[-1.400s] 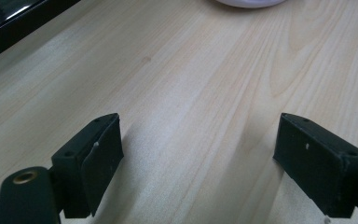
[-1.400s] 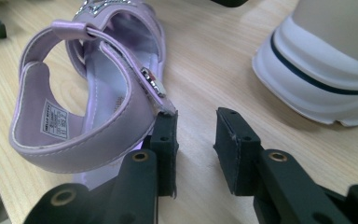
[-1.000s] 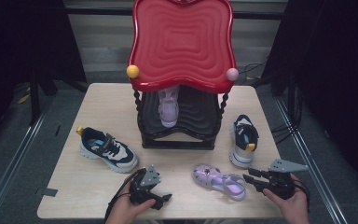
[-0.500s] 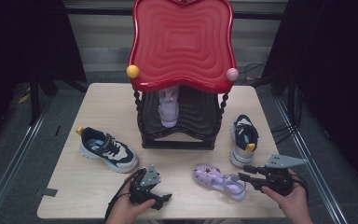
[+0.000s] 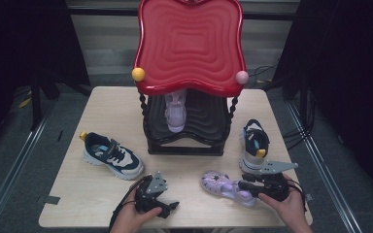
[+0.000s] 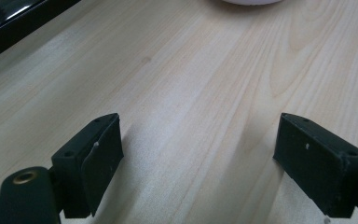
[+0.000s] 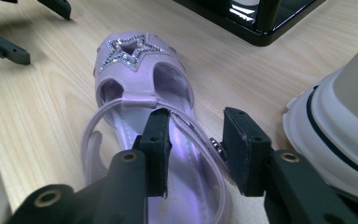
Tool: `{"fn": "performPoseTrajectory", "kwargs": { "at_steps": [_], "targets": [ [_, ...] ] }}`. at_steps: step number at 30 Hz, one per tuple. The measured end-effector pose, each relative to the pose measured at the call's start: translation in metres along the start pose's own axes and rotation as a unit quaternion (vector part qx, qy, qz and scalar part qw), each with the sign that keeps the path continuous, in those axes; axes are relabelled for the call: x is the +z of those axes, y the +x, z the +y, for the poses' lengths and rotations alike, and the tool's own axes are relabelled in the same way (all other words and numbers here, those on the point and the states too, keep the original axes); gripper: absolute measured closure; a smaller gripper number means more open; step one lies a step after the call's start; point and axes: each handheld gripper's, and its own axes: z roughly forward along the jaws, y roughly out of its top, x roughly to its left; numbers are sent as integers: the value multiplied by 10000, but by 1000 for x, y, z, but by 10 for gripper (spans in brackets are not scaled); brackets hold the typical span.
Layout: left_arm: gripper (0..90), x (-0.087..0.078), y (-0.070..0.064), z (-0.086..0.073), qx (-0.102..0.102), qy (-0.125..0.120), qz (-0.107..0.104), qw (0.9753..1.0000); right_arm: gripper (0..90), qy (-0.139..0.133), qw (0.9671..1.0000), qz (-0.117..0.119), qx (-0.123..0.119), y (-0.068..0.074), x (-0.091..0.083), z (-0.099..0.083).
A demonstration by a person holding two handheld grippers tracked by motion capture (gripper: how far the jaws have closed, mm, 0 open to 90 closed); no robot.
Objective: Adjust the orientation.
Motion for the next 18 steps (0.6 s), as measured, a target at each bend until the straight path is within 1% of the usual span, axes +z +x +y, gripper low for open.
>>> {"fn": "performPoseTrajectory", "kwargs": {
  "at_steps": [1, 3, 6, 7, 8, 9, 12, 14, 15, 18],
  "targets": [
    [146, 0, 0, 0, 0, 0, 0, 10000, 652, 2, 10000, -31, -32, 0, 0, 0],
    [146, 0, 0, 0, 1, -9, -1, 10000, 696, -20, 10000, -97, -12, 1, 1, 0],
    [146, 0, 0, 0, -3, 0, 0, 10000, 732, -41, 9999, -104, 38, 1, 1, 0],
    [146, 0, 0, 0, -1, -9, -1, 10000, 779, -92, 9999, -115, 76, 3, 1, 0],
    [145, 0, 0, 0, 0, -9, -1, 10000, 799, -131, 9998, -108, 47, 3, 1, 0],
    [146, 0, 0, 0, 0, -9, 1, 10000, 814, -163, 9998, -104, 57, 4, 1, 0],
    [146, 0, 0, 0, 7, -8, 2, 10000, 836, -305, 9994, -150, -33, 9, 0, 3],
    [146, 0, 0, 0, 4, -8, 1, 10000, 838, -386, 9988, -263, -118, 12, 0, 6],
    [146, 0, 0, 0, 4, -8, 0, 10000, 839, -404, 9984, -378, -142, 13, -1, 8],
    [145, 0, 0, 0, 4, -7, 5, 10000, 838, -548, 9969, -553, -128, 13, -1, 10]
  ]
}}
